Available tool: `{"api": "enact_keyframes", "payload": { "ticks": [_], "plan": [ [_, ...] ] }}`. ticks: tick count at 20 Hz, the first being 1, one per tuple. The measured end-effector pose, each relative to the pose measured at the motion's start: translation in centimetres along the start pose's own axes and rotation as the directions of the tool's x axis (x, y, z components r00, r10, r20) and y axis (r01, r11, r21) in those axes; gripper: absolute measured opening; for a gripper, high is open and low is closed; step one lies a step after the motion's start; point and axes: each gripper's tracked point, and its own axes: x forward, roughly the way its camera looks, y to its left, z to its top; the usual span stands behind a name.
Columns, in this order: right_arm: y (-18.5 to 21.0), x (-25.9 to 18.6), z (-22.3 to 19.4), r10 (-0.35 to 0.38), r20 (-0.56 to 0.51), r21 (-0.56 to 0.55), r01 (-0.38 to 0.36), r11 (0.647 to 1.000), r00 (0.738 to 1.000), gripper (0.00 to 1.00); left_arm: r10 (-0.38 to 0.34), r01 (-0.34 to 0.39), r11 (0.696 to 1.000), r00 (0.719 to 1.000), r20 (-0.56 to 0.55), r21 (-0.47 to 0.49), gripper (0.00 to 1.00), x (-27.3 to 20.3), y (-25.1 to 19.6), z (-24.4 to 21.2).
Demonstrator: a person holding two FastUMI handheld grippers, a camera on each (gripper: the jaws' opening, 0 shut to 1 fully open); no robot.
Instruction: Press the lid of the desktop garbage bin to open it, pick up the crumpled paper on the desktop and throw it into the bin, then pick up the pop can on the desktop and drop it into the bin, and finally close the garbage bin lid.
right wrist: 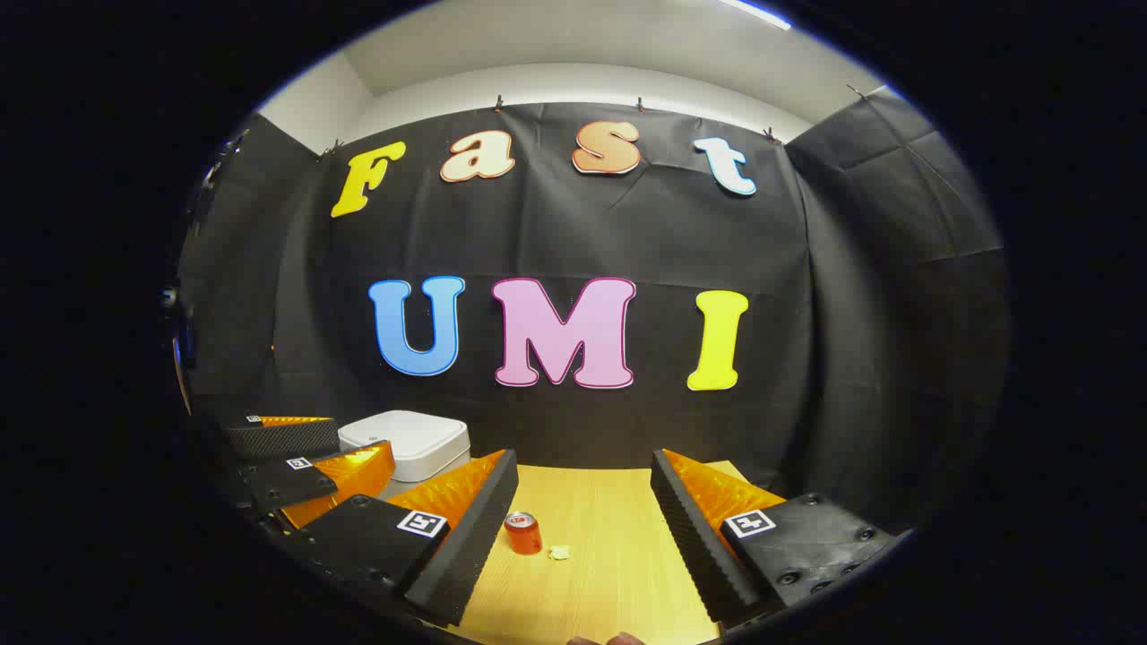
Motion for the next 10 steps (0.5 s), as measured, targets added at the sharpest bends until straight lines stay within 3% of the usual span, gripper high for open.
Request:
{"api": "enact_keyframes", "payload": {
  "ticks": [10],
  "plan": [
    [0.9,-1.1,0.1,-0.005,-0.013,-0.043,0.004,0.999,1.0,0.96,0.02,-0.02,1.0,1.0,-0.007,0.007,0.95,-1.0,3.5,-0.6]
  ]
}}
